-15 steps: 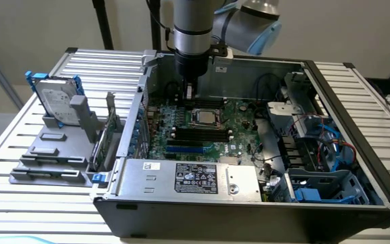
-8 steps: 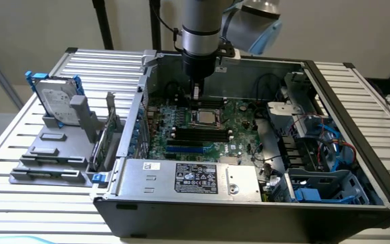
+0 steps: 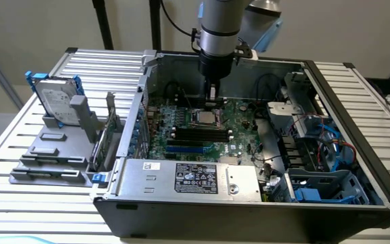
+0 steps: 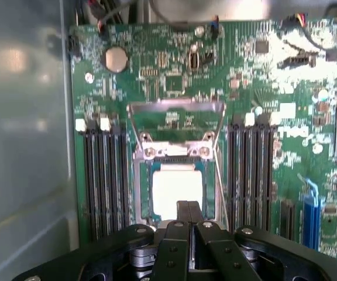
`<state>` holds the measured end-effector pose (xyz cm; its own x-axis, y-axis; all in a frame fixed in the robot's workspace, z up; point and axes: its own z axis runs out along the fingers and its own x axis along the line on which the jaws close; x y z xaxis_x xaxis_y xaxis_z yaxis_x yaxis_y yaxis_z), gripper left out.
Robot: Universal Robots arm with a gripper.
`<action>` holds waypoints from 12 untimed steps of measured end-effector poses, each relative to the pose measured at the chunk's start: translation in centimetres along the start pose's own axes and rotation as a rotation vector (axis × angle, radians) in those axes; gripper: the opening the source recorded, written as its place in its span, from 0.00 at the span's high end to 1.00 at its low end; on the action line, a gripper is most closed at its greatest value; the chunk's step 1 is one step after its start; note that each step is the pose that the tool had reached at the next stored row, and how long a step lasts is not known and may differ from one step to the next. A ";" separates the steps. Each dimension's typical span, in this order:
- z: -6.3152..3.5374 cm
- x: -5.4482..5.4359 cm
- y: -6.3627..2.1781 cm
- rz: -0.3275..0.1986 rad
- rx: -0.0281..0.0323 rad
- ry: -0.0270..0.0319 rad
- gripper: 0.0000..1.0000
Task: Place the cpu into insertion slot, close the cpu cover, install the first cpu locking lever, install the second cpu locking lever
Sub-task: 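Close the cpu cover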
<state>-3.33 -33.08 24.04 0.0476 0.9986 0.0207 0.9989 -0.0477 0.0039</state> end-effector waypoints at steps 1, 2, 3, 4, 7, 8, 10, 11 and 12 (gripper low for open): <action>-0.14 0.0 0.45 0.000 0.0003 0.0002 0.89; -0.30 0.0 0.91 0.000 0.0005 0.0004 0.89; -0.47 -0.1 1.38 0.000 0.0009 0.0005 0.89; -0.64 -0.1 1.84 0.000 0.0012 0.0006 0.89; -1.29 -0.1 3.20 0.000 0.0024 0.0013 0.89; -1.54 -0.1 3.64 0.000 0.0030 0.0012 0.89; -2.07 -0.1 4.59 0.000 0.0040 0.0016 0.89; -2.32 -0.1 5.04 0.000 0.0046 0.0016 0.89; -2.58 -0.1 5.49 0.000 0.0052 0.0018 0.89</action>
<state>2.13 -33.52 26.63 0.0477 0.9986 0.0225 0.9989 -0.0477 -0.0013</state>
